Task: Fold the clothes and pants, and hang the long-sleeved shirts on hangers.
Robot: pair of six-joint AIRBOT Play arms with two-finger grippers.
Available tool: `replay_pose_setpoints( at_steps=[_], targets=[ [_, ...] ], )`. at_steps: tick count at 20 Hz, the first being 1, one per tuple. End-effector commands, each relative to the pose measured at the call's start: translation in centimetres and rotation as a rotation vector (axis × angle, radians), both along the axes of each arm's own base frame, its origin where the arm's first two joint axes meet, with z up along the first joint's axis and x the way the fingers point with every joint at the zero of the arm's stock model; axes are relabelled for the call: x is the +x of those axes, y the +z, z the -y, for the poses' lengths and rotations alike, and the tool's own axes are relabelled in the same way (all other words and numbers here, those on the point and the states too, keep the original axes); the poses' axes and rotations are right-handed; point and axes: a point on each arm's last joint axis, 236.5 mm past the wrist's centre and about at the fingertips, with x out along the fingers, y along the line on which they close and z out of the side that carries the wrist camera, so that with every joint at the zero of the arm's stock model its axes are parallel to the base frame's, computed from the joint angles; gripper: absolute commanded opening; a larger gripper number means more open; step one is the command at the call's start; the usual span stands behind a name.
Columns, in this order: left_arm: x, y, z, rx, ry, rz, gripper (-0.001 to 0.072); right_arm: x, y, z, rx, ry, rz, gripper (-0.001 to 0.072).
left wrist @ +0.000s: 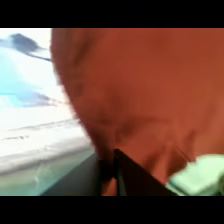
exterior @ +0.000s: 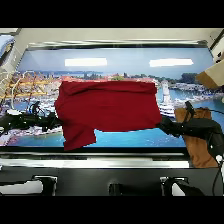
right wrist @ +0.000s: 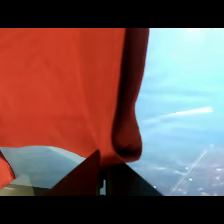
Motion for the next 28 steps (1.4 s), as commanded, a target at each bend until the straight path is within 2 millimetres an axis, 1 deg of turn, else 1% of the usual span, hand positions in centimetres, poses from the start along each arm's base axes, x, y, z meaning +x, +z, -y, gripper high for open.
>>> replay_pose_setpoints(
  at_steps=[1,2,3,4,5,6,7,8,9,10,11,12,13,14,15,16,17,18,19,20,21,22,23,24,25,26,27,28],
  targets=[
    [0.2,1.2,0.9,-0.049,-0.005,0.018,0.0018,0.3,1.1,0.1,-0.007,-0.012,0.034,0.0026],
    [0.6,2.0,0.9,-0.052,0.0,0.039,0.0018,0.5,1.7,0.1,-0.008,-0.01,0.052,0.0026],
    [1.5,3.4,1.0,-0.064,0.009,0.077,0.0017,1.1,3.0,0.1,-0.016,0.003,0.092,0.0026],
    [2.7,5.5,1.0,-0.068,0.013,0.137,0.0017,2.1,4.9,0.3,-0.037,0.021,0.157,0.0025],
    [4.1,8.2,0.6,-0.051,0.011,0.217,0.0017,3.6,7.7,0.8,-0.065,0.025,0.236,0.0025],
    [5.7,11.4,0.1,-0.022,0.007,0.31,0.0017,5.3,11.2,1.3,-0.095,0.022,0.325,0.0025],
    [7.3,15.7,-0.5,0.017,0.005,0.423,0.0017,7.0,15.2,1.9,-0.123,0.01,0.422,0.0025],
    [8.6,20.4,-0.9,0.057,0.004,0.539,0.0017,8.4,20.1,2.5,-0.144,-0.017,0.531,0.0025],
    [9.2,25.7,-1.1,0.096,-0.002,0.662,0.0017,9.1,25.0,2.6,-0.161,-0.026,0.631,0.0026],
    [9.1,32.0,-1.1,0.148,-0.018,0.809,0.0017,8.9,30.4,2.4,-0.18,-0.018,0.736,0.0026],
    [8.1,38.0,-0.7,0.198,-0.033,0.948,0.0017,8.0,35.2,1.8,-0.2,0.005,0.827,0.0026],
    [6.3,44.2,-0.2,0.251,-0.031,1.093,0.0017,6.5,39.7,1.0,-0.221,0.031,0.912,0.0026],
    [3.9,49.6,0.3,0.295,-0.014,1.213,0.0017,4.2,44.2,0.0,-0.236,0.054,0.996,0.0026],
    [0.9,54.4,0.6,0.352,0.027,1.316,0.0017,1.5,48.1,-1.0,-0.256,0.073,1.077,0.0026],
    [-2.3,58.4,0.6,0.409,0.094,1.397,0.0017,-1.2,51.3,-1.9,-0.268,0.079,1.148,0.0026],
    [-5.2,61.3,0.4,0.467,0.161,1.458,0.0017,-4.1,54.4,-2.7,-0.274,0.069,1.223,0.0026],
    [-8.0,63.3,0.2,0.513,0.235,1.497,0.0017,-6.7,56.7,-3.1,-0.275,0.042,1.284,0.0026],
    [-10.5,64.5,-0.5,0.548,0.324,1.509,0.0017,-9.0,58.7,-3.1,-0.276,-0.004,1.335,0.0026],
    [-12.2,64.8,-1.4,0.582,0.4,1.495,0.0017,-10.7,59.9,-2.8,-0.274,-0.056,1.368,0.0026],
    [-13.8,64.7,-2.3,0.629,0.458,1.474,0.0017,-11.8,60.6,-2.2,-0.277,-0.111,1.387,0.0026],
    [-14.6,64.2,-3.2,0.686,0.487,1.449,0.0017,-12.2,60.7,-1.2,-0.288,-0.166,1.374,0.0026],
    [-14.6,63.7,-3.9,0.718,0.495,1.423,0.0017,-11.7,60.2,-0.2,-0.296,-0.211,1.339,0.0026],
    [-13.9,63.0,-4.3,0.723,0.491,1.395,0.0016,-10.6,59.2,0.8,-0.306,-0.241,1.285,0.0026],
    [-12.6,62.0,-4.5,0.714,0.471,1.36,0.0016,-9.0,57.6,1.7,-0.308,-0.261,1.208,0.0026],
    [-10.6,60.1,-4.4,0.698,0.408,1.311,0.0017,-7.0,55.7,2.3,-0.29,-0.265,1.122,0.0026],
    [-8.5,57.7,-4.1,0.672,0.336,1.247,0.0016,-4.4,53.1,2.8,-0.271,-0.254,1.014,0.0026],
    [-6.0,54.5,-3.6,0.622,0.242,1.165,0.0016,-1.8,50.1,3.3,-0.264,-0.233,0.905,0.0026],
    [-3.7,51.2,-3.3,0.584,0.153,1.088,0.0017,0.9,46.6,3.8,-0.253,-0.206,0.779,0.0026]
  ],
)
